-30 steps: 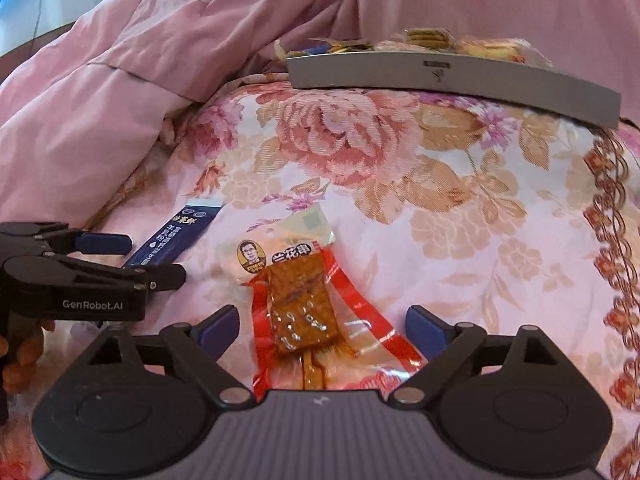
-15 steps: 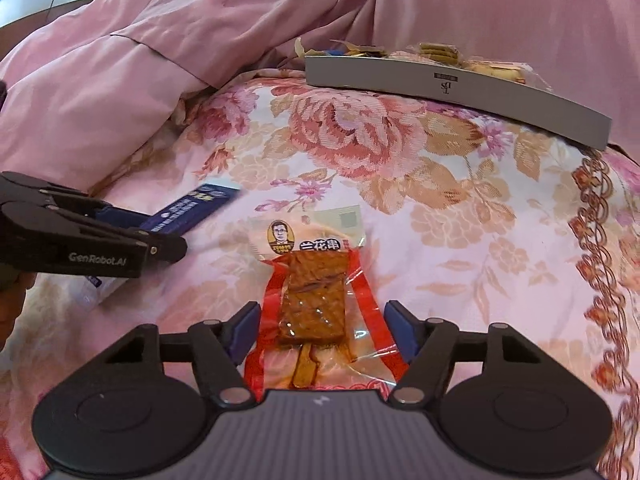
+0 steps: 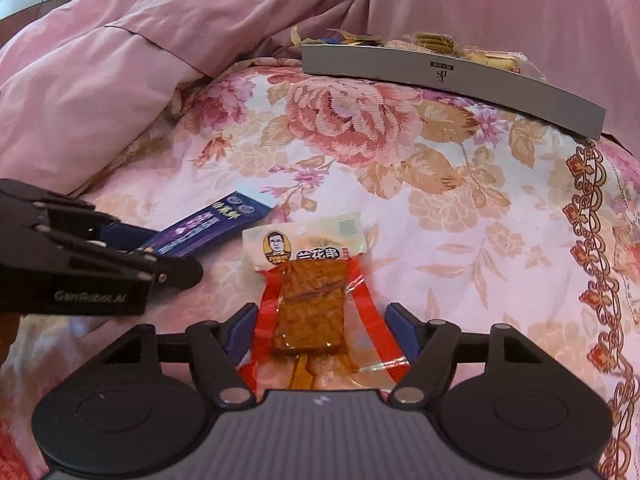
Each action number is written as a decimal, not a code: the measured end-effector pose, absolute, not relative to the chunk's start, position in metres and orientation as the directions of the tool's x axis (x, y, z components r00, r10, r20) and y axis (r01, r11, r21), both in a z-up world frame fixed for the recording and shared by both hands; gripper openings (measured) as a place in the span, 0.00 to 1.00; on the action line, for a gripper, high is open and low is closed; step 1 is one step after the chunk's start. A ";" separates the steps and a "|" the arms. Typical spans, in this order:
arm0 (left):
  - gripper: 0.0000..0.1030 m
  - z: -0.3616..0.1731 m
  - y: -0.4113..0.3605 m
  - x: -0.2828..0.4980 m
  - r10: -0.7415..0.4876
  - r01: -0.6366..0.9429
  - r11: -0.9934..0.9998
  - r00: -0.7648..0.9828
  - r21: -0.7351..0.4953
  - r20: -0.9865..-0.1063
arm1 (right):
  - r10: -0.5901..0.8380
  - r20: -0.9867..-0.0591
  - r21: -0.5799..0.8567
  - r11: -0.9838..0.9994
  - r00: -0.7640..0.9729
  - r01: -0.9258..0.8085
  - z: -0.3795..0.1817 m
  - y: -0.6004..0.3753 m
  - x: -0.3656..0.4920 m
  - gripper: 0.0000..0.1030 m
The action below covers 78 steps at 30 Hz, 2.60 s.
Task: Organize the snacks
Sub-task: 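Lift and carry the blue stick and tofu pack over the grey tray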
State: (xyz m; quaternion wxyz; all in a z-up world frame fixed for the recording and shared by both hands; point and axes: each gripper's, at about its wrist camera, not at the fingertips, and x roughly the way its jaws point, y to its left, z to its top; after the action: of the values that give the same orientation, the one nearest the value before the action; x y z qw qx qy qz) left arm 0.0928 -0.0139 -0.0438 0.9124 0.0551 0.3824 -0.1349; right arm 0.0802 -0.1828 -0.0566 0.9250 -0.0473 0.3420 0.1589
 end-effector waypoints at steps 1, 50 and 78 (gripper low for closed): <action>0.38 -0.044 -0.015 0.092 -0.200 0.293 0.956 0.673 0.009 -0.712 | 0.259 -0.647 0.019 0.946 0.717 -0.325 -0.058 -0.182 0.079 0.68; 0.33 -0.029 -0.012 0.066 -0.243 0.210 0.970 0.783 -0.124 -0.572 | 0.223 -0.549 -0.237 0.882 0.805 -0.407 -0.048 -0.174 0.042 0.47; 0.34 0.064 -0.023 0.181 -0.177 0.122 0.981 0.888 -0.153 -0.425 | 0.231 -0.300 -0.328 0.886 0.925 -0.328 0.035 -0.231 0.110 0.47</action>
State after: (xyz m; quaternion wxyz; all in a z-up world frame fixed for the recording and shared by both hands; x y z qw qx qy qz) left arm 0.1808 -0.0229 0.0640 0.9696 -0.0613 0.2240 -0.0770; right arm 0.1104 -0.2312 0.0348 0.9627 -0.1897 0.1273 0.1452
